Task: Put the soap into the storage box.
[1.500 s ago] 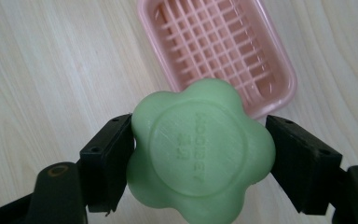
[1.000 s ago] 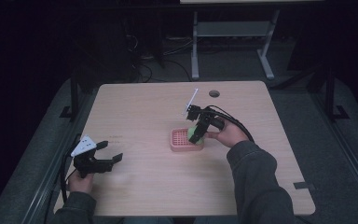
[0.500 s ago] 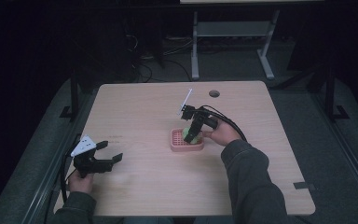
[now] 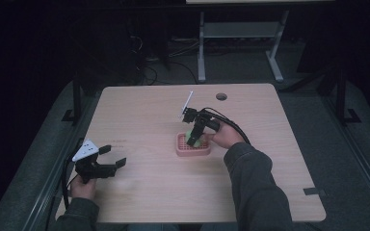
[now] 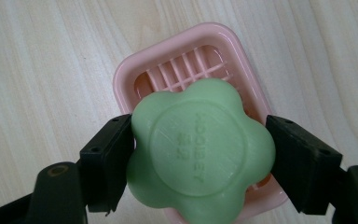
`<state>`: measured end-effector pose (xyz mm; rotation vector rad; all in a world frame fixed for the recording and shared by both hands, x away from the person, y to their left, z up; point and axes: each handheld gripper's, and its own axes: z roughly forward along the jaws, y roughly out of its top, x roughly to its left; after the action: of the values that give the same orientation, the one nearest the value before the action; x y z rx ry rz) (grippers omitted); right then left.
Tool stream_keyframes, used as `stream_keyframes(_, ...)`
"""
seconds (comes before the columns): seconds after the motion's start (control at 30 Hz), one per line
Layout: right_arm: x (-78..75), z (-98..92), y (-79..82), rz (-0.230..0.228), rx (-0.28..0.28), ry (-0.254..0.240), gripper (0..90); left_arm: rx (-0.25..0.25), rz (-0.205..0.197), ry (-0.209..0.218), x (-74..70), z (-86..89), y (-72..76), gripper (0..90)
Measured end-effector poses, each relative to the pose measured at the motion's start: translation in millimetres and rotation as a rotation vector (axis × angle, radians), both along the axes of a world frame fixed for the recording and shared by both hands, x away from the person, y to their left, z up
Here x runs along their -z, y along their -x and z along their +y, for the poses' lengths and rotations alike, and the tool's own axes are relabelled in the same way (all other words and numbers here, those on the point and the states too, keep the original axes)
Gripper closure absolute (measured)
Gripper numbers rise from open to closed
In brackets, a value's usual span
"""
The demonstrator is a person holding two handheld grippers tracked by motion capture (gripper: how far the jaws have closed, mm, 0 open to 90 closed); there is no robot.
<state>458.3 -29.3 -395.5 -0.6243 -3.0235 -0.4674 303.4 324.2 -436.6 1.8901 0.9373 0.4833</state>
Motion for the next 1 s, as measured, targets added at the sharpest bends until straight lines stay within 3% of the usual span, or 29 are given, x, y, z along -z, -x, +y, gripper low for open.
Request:
stream_keyframes(0.43, 11.8, 2.3, -3.5, 0.012, 0.006, 0.015, 26.0, -0.002, 0.003, 0.001, -0.3, 0.7, 0.2, 14.4)
stream_keyframes(1.0, 19.6, 4.2, -1.2, -0.023, 0.0, 0.027, 25.8, -0.004, 0.006, 0.005, -0.3, 0.9, 0.4, 14.4)
